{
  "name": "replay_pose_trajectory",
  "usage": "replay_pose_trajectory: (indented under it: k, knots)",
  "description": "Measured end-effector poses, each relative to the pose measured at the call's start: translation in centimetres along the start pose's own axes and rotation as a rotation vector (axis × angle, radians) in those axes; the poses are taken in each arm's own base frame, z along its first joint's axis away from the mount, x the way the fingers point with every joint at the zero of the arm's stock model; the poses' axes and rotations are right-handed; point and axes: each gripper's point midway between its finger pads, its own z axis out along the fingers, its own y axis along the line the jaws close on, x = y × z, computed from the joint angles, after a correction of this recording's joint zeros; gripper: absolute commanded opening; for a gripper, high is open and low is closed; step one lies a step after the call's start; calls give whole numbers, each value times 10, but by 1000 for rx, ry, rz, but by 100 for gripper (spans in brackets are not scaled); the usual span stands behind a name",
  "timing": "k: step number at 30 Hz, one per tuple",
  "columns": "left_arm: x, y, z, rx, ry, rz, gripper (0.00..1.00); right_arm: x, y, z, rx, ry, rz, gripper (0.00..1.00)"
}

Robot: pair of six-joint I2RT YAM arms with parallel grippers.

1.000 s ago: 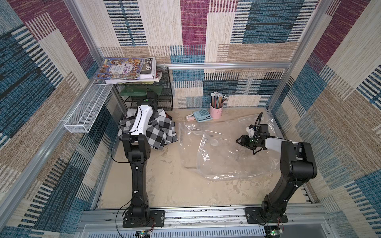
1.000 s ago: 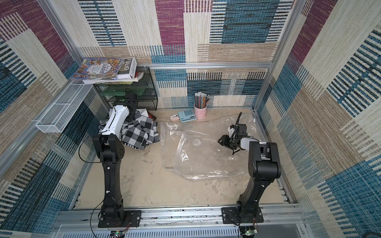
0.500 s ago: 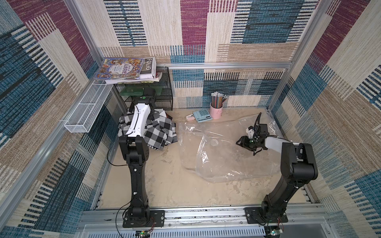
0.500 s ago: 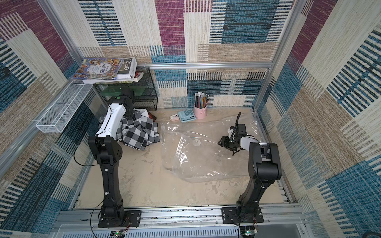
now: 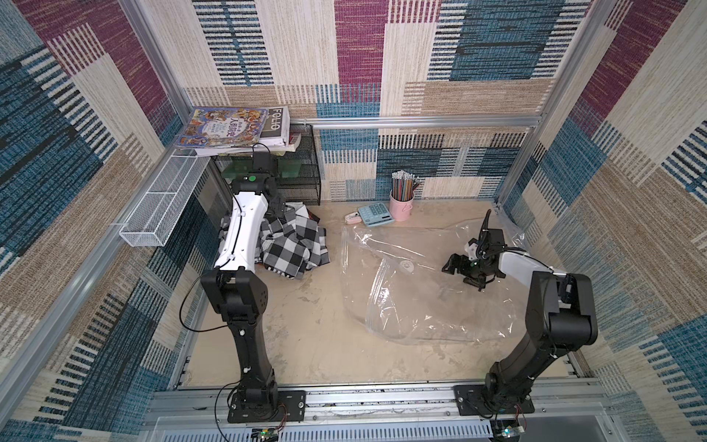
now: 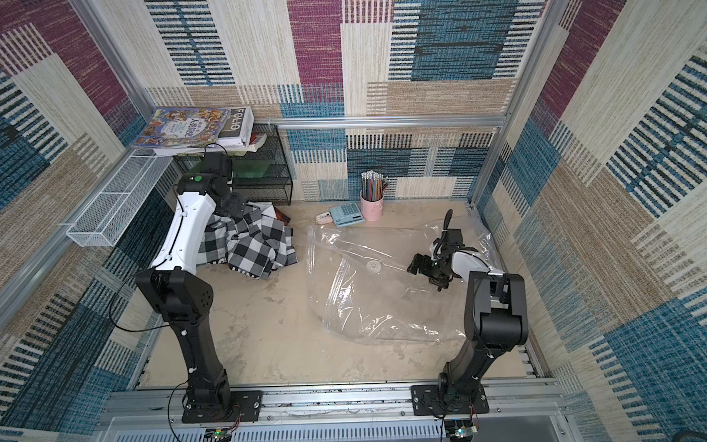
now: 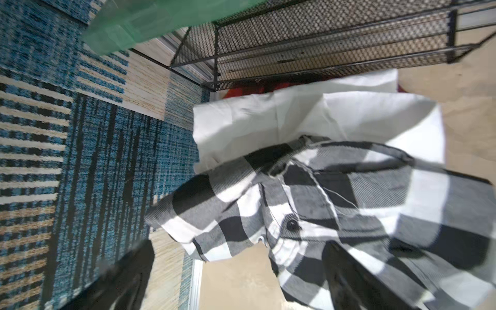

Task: Take the shirt out of the vacuum bag
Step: Place the shirt at the center of the board, then move the vacuum bag to the center of the board.

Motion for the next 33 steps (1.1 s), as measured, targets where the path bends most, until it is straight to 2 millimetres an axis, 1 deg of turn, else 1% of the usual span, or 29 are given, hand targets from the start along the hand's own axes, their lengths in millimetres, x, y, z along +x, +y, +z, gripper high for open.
replay_pose_trajectory:
  k: [4, 7, 12, 17, 19, 20, 23, 26, 28, 30, 31, 32, 33]
  knots:
    - [21, -13, -18, 103, 17, -46, 100, -9, 15, -11, -39, -24, -44, 95]
    - [35, -24, -27, 179, 36, -85, 100, -11, 28, -14, -79, -19, -79, 95]
    - [57, -41, -49, 304, 47, -148, 100, -1, 49, -14, -156, 12, -104, 95]
    - [75, -57, -82, 451, 0, -226, 100, 5, 85, -32, -275, 18, -152, 96]
    - [81, -65, -96, 524, -36, -261, 100, 9, 99, -37, -306, 26, -178, 96]
    - [84, -68, -100, 548, -45, -272, 100, 12, 103, -37, -313, 33, -186, 96]
    - [95, -77, -110, 616, -63, -309, 100, 32, 108, -31, -302, 78, -175, 96]
    - [105, -82, -116, 656, -70, -331, 100, 65, 101, -11, -238, 150, -143, 96]
    - [113, -86, -118, 675, -64, -336, 100, 90, 101, 1, -206, 193, -135, 96]
    - [121, -89, -120, 692, -57, -341, 100, 109, 102, 13, -181, 223, -130, 96]
    - [125, -90, -120, 699, -50, -352, 100, 117, 104, 19, -169, 233, -125, 96]
    - [128, -91, -122, 704, -50, -353, 100, 121, 106, 24, -163, 237, -123, 96]
    - [130, -91, -124, 708, -54, -353, 100, 123, 112, 28, -172, 239, -120, 96]
